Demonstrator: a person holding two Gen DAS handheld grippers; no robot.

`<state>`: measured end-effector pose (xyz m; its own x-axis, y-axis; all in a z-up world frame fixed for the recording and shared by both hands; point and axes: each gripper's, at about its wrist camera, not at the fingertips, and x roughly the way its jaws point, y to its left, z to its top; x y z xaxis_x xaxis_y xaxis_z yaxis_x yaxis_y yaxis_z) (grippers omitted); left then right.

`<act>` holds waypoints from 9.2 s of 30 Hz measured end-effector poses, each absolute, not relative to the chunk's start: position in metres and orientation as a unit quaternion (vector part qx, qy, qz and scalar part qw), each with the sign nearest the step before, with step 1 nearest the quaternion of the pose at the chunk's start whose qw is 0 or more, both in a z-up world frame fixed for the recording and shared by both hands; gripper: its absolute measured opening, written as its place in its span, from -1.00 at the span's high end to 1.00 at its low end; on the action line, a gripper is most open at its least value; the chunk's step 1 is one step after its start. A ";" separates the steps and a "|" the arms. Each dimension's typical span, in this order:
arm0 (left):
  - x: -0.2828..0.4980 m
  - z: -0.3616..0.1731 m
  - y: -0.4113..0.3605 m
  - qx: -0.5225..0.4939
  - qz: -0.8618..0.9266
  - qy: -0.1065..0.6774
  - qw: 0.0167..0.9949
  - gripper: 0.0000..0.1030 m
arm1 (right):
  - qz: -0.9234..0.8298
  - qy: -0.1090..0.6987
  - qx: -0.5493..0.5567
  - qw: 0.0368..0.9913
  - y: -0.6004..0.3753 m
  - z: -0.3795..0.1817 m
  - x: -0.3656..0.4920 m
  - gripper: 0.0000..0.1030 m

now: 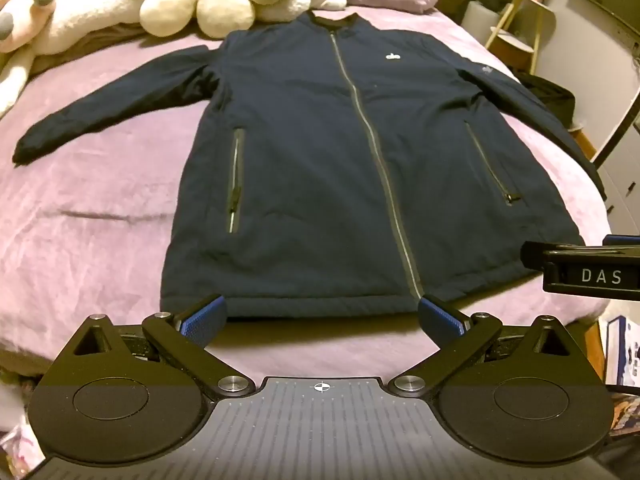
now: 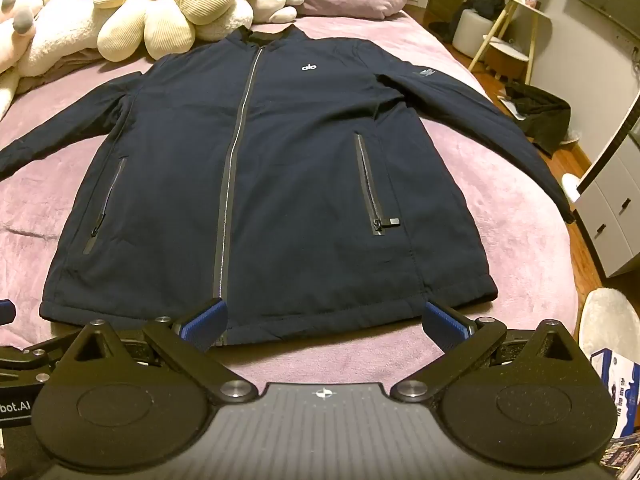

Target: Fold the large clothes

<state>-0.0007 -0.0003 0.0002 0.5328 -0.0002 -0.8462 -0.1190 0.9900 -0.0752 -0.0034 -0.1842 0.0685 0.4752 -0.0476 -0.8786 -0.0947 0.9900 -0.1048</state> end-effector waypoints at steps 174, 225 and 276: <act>0.389 -0.080 0.118 -0.134 0.054 0.405 0.903 0.75 | 0.054 0.389 0.266 0.880 -0.348 -0.072 0.234 0.07; 0.398 -0.111 0.153 -0.137 0.069 0.392 0.907 0.38 | 0.052 0.341 0.097 0.934 -0.266 -0.059 0.354 0.54; 0.408 -0.129 0.139 -0.070 0.132 0.405 0.902 -1.00 | 0.083 0.392 -0.100 0.911 -0.165 -0.111 0.369 0.48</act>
